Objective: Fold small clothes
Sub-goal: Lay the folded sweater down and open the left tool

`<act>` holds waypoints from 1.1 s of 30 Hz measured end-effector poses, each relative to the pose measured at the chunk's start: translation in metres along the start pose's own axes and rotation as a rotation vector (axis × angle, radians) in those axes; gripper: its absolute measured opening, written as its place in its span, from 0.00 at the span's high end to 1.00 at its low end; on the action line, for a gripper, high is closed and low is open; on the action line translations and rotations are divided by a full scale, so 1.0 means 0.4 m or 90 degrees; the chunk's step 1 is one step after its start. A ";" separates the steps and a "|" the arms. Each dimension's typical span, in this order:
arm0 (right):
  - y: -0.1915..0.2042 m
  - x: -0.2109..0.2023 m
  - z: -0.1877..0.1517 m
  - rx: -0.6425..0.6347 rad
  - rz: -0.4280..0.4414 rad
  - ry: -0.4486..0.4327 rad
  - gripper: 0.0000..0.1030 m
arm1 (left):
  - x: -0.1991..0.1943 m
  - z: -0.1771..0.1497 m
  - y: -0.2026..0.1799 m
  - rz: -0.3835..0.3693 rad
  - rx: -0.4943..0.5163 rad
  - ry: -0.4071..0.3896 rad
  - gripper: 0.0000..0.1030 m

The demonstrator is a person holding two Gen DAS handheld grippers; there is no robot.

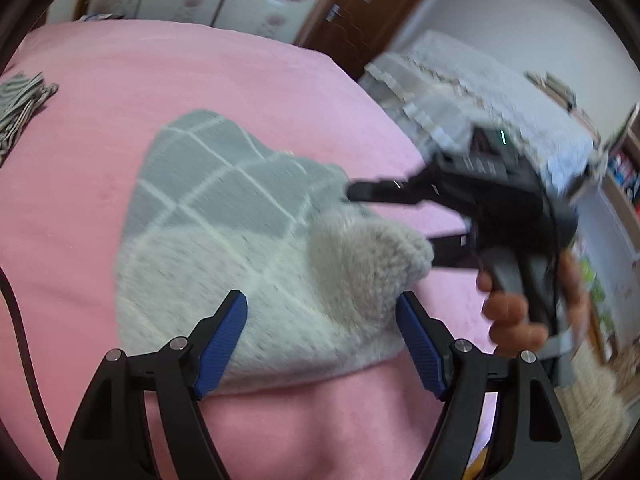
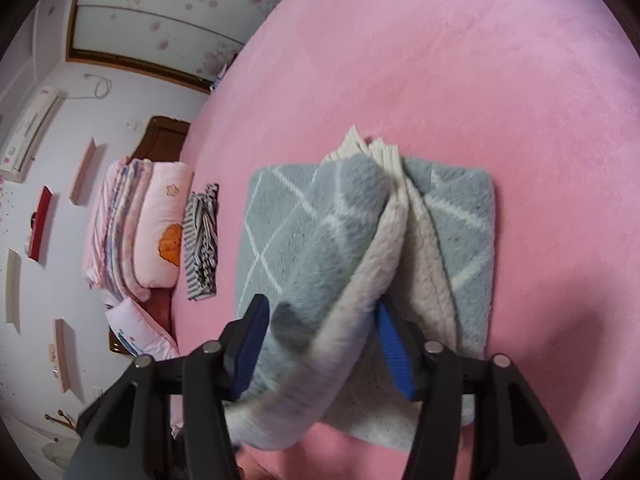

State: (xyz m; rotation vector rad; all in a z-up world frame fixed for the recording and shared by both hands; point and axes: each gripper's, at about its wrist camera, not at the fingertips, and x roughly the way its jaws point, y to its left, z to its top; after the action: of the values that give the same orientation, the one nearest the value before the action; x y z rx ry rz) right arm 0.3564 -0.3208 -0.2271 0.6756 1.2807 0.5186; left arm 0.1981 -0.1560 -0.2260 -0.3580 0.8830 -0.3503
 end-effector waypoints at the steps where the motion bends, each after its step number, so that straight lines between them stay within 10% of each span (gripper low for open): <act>1: 0.014 0.005 -0.003 -0.013 -0.024 0.008 0.43 | 0.007 -0.008 -0.011 0.007 0.014 0.006 0.26; 11: 0.081 0.042 -0.026 -0.080 -0.120 0.030 0.43 | 0.013 0.007 -0.003 0.012 -0.007 0.020 0.25; 16: 0.086 0.028 -0.049 -0.138 -0.187 0.006 0.78 | -0.013 0.026 0.010 0.058 -0.002 0.020 0.25; 33: 0.008 -0.033 -0.118 -0.187 -0.220 -0.088 0.80 | -0.025 0.067 0.140 0.160 -0.046 0.007 0.24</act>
State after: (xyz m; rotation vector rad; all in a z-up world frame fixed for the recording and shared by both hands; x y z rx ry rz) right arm 0.3077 -0.3198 -0.2223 0.2325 1.1314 0.3589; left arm 0.2219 -0.0978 -0.2285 -0.3071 0.9413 -0.0895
